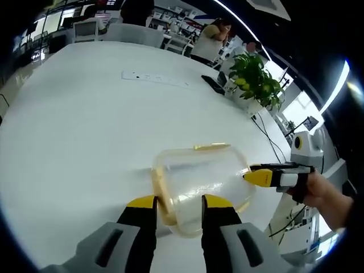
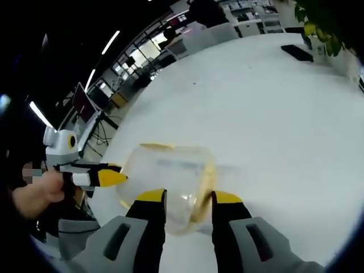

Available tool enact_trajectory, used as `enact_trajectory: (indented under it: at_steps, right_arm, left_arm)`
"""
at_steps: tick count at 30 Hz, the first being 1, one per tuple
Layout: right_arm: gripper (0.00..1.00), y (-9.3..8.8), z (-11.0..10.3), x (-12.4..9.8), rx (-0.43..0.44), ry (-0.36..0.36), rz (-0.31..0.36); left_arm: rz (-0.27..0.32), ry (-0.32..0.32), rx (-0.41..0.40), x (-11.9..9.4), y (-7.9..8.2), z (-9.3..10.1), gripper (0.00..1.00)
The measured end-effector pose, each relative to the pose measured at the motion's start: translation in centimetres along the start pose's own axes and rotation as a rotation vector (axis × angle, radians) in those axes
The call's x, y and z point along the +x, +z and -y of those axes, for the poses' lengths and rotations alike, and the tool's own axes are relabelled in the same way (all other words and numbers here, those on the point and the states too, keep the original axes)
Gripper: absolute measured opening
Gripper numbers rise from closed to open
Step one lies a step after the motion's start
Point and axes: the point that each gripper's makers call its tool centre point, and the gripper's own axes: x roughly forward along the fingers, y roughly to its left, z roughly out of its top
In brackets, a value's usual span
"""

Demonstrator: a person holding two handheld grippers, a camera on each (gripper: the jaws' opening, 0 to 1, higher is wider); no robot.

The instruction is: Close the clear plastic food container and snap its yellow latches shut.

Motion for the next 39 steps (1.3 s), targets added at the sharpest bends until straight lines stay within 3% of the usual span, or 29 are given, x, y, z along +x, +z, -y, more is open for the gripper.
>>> enact_trajectory:
  at_steps: [6,10,13,21,27,33,39]
  right_arm:
    - [0.27,0.7,0.2,0.0,-0.072,-0.02,0.009]
    - [0.24,1.0,0.4,-0.1,-0.111,-0.031,0.014]
    - [0.21,1.4,0.6,-0.5,-0.124,-0.043,0.026]
    - [0.11,3.0,-0.2,-1.1,-0.121,-0.047,0.093]
    - [0.1,3.1,-1.3,-0.7,-0.198,-0.035,0.091]
    - [0.04,2.4,-3.1,0.0,-0.363,0.005,0.074]
    - [0.01,1.7,-4.4,0.7,-0.392,0.048,0.057]
  left_arm:
    - [0.021,0.003,0.175,-0.2,0.9,0.3,0.23]
    - [0.02,0.005,0.23,-0.7,1.4,0.5,0.2]
    - [0.032,0.017,0.321,-1.1,2.2,0.6,0.2]
    - [0.073,0.005,0.434,-1.5,4.0,2.0,0.2]
    - [0.06,-0.059,0.537,-0.7,4.0,3.7,0.19]
    - [0.046,-0.097,0.656,0.3,3.6,5.1,0.18]
    - [0.051,-0.131,0.723,1.1,3.6,6.0,0.12]
